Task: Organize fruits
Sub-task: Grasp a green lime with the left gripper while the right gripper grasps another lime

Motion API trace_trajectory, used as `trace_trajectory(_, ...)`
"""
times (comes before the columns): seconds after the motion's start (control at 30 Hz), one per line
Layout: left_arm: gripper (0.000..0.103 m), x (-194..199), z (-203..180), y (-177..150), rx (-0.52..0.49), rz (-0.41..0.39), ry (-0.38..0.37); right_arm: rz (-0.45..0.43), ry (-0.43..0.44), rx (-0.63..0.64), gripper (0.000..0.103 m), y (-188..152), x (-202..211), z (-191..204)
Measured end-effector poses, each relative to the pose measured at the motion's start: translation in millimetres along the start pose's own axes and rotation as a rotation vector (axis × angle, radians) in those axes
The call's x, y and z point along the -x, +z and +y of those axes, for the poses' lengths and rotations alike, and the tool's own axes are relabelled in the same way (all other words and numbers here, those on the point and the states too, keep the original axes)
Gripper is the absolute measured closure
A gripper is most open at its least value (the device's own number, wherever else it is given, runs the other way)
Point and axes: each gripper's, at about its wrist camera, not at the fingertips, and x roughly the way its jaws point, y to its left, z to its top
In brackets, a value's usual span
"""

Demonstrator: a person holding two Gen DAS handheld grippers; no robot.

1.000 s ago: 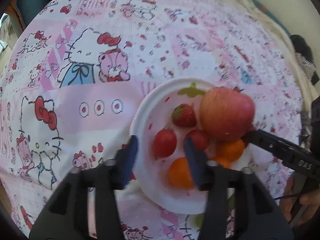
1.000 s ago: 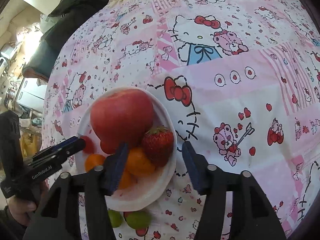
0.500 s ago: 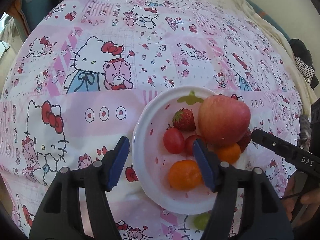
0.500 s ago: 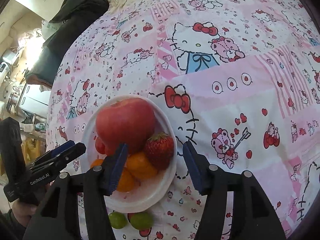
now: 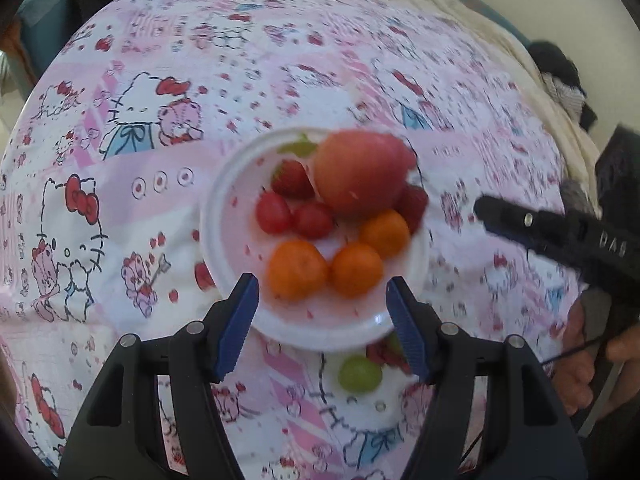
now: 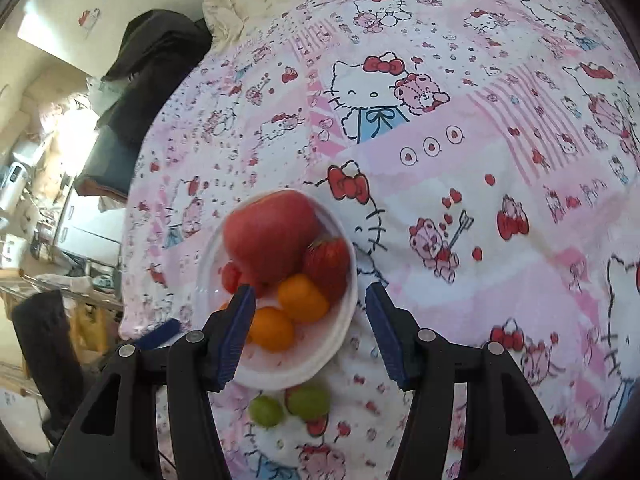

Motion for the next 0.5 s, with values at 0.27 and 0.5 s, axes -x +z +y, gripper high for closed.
trace_trajectory(0.27, 0.040, -12, -21, -40, -0.094, 0.101, -0.012, -0.031, -0.005, -0.004, 0.043, -28, 33, -5)
trace_trajectory(0.5, 0.042, -29, -43, -62, -0.195, 0.124, -0.021, -0.021, 0.027, -0.082, 0.043, -44, 44, -20)
